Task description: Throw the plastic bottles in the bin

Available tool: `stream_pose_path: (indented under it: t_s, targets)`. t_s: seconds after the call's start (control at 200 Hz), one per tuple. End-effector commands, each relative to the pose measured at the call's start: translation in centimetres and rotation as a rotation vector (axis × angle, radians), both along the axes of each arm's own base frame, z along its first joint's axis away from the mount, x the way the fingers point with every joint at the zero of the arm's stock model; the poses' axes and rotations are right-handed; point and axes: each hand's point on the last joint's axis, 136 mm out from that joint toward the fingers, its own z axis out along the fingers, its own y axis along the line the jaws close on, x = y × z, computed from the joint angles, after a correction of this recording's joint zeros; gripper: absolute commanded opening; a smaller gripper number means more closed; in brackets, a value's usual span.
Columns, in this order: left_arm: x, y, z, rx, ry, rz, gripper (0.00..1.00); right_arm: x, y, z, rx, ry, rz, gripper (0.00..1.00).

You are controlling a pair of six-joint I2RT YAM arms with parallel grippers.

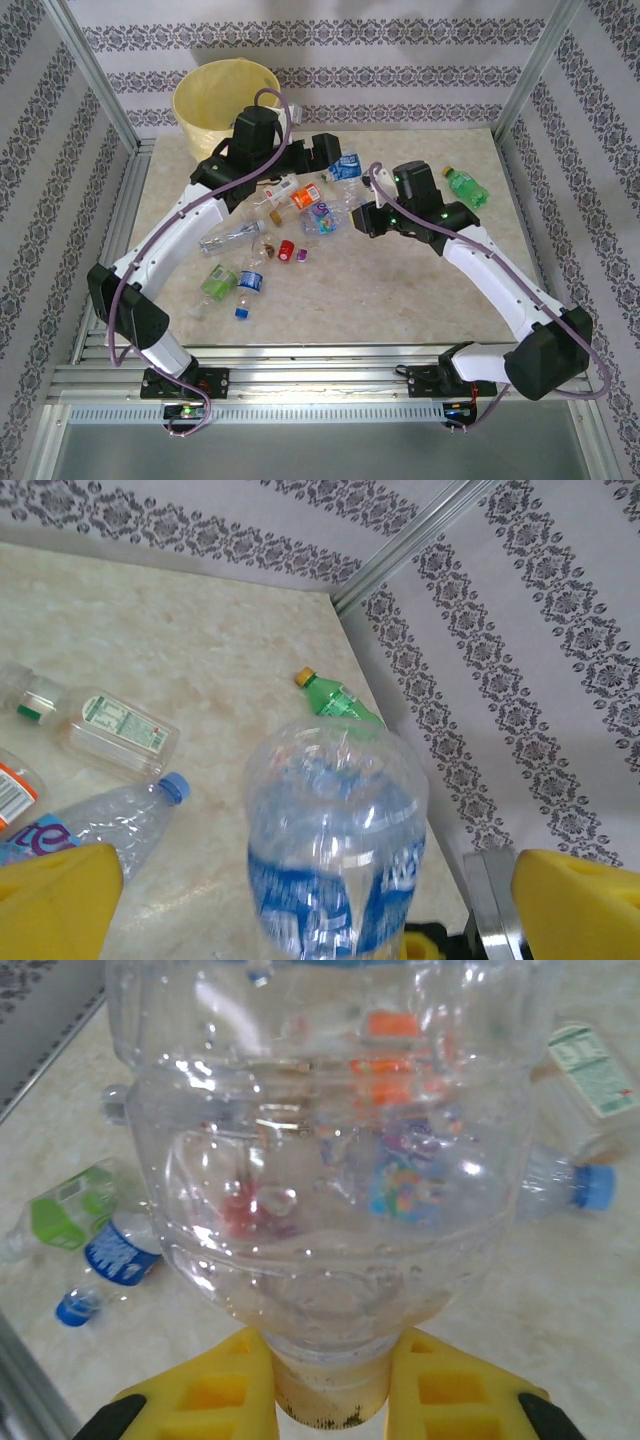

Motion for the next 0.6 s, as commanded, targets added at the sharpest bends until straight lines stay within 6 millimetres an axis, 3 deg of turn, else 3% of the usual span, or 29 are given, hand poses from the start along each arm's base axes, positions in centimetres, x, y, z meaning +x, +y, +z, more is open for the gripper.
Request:
stream_pose_path:
  t_s: [0.0,0.3,0.595]
  targets:
    - [-0.1,-1.7,1.0,-0.094,0.005,-0.038,1.00,-1.1,1.4,1.7,0.054,-0.030,0.050,0.15]
    - [0.2,-1.4,-1.3,-0.052,0.073,-0.010,0.98,-2.8,3.6,3.2,0.105,-0.036,0.136,0.15]
    - [-0.1,-1.7,-2.3,-0.045,0.108,-0.032,0.66,-3.0,4.0,3.4,0.121,-0.032,0.151,0.15]
